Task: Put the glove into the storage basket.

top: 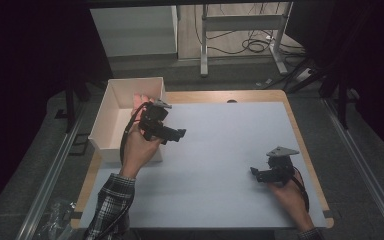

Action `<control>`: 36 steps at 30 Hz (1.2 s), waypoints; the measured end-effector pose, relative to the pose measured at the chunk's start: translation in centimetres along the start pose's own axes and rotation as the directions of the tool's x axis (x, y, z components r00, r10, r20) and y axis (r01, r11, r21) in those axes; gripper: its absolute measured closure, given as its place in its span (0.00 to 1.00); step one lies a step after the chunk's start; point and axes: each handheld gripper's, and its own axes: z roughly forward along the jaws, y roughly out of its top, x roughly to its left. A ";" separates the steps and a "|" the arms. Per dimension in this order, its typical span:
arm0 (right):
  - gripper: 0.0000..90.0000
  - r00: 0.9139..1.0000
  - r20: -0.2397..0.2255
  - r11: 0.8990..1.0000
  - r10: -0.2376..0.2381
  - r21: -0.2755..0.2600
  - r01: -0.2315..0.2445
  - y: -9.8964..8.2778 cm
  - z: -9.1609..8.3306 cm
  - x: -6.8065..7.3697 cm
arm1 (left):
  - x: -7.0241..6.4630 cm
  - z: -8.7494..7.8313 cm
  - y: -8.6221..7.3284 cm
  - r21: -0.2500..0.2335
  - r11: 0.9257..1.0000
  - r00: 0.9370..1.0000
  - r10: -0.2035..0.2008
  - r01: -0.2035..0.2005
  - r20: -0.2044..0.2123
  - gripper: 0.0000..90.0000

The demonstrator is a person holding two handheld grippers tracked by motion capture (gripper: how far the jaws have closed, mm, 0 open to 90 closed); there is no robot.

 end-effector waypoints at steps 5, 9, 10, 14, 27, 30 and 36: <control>0.10 1.000 0.000 1.000 0.001 0.000 -0.001 0.0 0.0 0.0 | -1.6 0.6 -0.1 -0.003 1.000 0.999 0.025 -0.025 0.043 0.01; 0.10 1.000 -0.001 1.000 0.002 0.001 -0.002 0.0 0.0 0.0 | -3.0 1.2 -0.3 -0.006 0.999 0.997 0.054 -0.054 0.063 0.01; 0.10 1.000 -0.001 1.000 0.001 0.001 -0.001 0.0 0.0 0.0 | -3.3 1.3 -0.4 -0.007 0.998 0.996 0.063 -0.062 0.068 0.01; 0.10 1.000 0.000 1.000 0.002 0.000 -0.002 0.0 0.0 0.0 | -4.4 1.8 -0.8 -0.014 0.997 0.992 0.083 -0.082 0.091 0.01; 0.10 1.000 -0.001 1.000 -0.002 0.000 0.002 0.0 0.0 0.0 | -6.4 3.6 -3.4 -0.013 0.994 0.985 0.109 -0.108 0.134 0.01; 0.10 1.000 0.000 1.000 -0.002 -0.001 0.002 0.0 0.0 0.0 | -6.7 4.1 -4.3 -0.017 0.992 0.982 0.123 -0.122 0.145 0.01; 0.10 1.000 0.000 1.000 -0.001 0.000 0.001 0.0 0.0 0.0 | -7.0 5.3 -6.5 -0.008 0.989 0.980 0.145 -0.145 0.140 0.01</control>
